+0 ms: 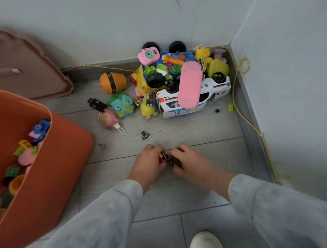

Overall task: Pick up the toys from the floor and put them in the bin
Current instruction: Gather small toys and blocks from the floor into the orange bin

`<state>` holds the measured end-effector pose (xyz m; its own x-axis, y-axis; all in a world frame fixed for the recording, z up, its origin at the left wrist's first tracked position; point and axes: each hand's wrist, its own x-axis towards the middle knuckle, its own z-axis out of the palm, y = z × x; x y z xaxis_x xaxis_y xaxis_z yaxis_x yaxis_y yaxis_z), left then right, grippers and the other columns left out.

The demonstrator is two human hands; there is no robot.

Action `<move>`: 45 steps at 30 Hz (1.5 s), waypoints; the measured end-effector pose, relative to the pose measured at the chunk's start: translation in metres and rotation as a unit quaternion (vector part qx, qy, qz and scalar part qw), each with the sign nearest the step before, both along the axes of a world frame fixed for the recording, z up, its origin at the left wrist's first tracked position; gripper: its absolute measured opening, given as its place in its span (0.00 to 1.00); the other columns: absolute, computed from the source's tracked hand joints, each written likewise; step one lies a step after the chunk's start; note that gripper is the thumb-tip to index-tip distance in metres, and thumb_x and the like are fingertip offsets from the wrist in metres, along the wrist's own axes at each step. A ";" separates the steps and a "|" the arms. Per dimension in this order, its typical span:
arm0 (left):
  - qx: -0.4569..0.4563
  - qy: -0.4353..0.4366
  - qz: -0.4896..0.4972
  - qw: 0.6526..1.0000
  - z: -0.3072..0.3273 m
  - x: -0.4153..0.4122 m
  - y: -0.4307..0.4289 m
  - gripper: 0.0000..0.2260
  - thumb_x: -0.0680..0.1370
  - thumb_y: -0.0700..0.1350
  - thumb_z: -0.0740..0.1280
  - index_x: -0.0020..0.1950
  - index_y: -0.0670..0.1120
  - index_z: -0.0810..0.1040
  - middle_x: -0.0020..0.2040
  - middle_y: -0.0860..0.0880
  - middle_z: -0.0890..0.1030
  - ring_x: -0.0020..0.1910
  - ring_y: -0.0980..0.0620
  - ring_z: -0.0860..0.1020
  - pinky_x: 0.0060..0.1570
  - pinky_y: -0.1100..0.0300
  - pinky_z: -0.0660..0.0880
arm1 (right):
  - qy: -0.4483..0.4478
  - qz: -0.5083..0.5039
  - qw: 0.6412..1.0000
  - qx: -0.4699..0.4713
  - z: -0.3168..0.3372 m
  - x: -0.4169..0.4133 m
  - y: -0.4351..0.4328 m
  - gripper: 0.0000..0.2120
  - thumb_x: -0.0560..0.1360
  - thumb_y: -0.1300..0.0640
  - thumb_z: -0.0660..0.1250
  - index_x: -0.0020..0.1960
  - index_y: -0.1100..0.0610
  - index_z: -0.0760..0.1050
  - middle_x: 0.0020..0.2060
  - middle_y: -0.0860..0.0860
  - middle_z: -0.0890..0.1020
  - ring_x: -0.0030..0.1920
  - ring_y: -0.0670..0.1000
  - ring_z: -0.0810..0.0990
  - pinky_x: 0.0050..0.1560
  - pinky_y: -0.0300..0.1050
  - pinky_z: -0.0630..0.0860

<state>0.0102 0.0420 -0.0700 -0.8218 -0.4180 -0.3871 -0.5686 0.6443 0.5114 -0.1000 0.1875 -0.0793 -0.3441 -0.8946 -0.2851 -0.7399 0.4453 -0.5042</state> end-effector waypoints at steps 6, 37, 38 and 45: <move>-0.020 -0.003 0.024 1.000 0.030 0.005 -0.024 0.11 0.72 0.45 0.71 0.54 0.49 0.81 0.50 0.47 0.76 0.50 0.43 0.77 0.50 0.56 0.74 | 0.005 -0.066 0.998 0.003 0.025 -0.025 0.014 0.10 0.69 0.47 0.59 0.49 0.48 0.68 0.46 0.49 0.70 0.42 0.59 0.76 0.40 0.51 0.75; -0.156 0.057 0.230 0.959 0.287 0.181 -0.203 0.08 0.75 0.50 0.72 0.53 0.56 0.80 0.44 0.56 0.76 0.37 0.58 0.74 0.31 0.69 0.63 | 0.012 0.122 0.975 -0.184 0.275 0.121 -0.261 0.15 0.75 0.54 0.68 0.60 0.48 0.73 0.53 0.49 0.74 0.48 0.53 0.78 0.47 0.51 0.77; -0.159 0.051 0.221 0.961 0.287 0.181 -0.207 0.08 0.75 0.50 0.71 0.54 0.56 0.80 0.46 0.54 0.75 0.39 0.57 0.73 0.32 0.68 0.62 | 0.012 0.117 0.975 -0.186 0.274 0.127 -0.268 0.15 0.75 0.54 0.68 0.61 0.48 0.72 0.54 0.49 0.74 0.49 0.53 0.78 0.47 0.52 0.77; -0.076 0.088 0.221 0.968 0.267 0.201 -0.225 0.08 0.72 0.48 0.71 0.51 0.55 0.79 0.50 0.51 0.73 0.46 0.52 0.75 0.43 0.60 0.73 | 0.077 0.095 0.986 -0.111 0.249 0.155 -0.298 0.16 0.76 0.51 0.67 0.63 0.46 0.71 0.57 0.49 0.73 0.53 0.56 0.79 0.47 0.53 0.79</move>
